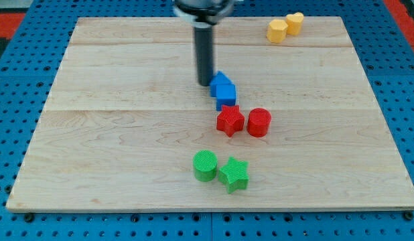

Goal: Place the blue cube towards the top of the red circle

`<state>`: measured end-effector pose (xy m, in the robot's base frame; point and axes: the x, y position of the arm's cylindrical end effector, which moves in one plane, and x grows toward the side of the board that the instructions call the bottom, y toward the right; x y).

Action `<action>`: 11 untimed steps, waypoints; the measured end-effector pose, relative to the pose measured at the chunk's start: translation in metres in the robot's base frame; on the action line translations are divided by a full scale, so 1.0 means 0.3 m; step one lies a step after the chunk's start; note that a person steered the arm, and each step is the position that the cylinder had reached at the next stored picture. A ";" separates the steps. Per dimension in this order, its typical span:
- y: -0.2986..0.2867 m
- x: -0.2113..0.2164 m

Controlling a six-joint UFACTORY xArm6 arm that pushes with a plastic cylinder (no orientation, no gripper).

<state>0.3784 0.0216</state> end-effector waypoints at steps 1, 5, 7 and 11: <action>0.217 0.000; -0.084 0.100; 0.158 0.126; 0.152 0.338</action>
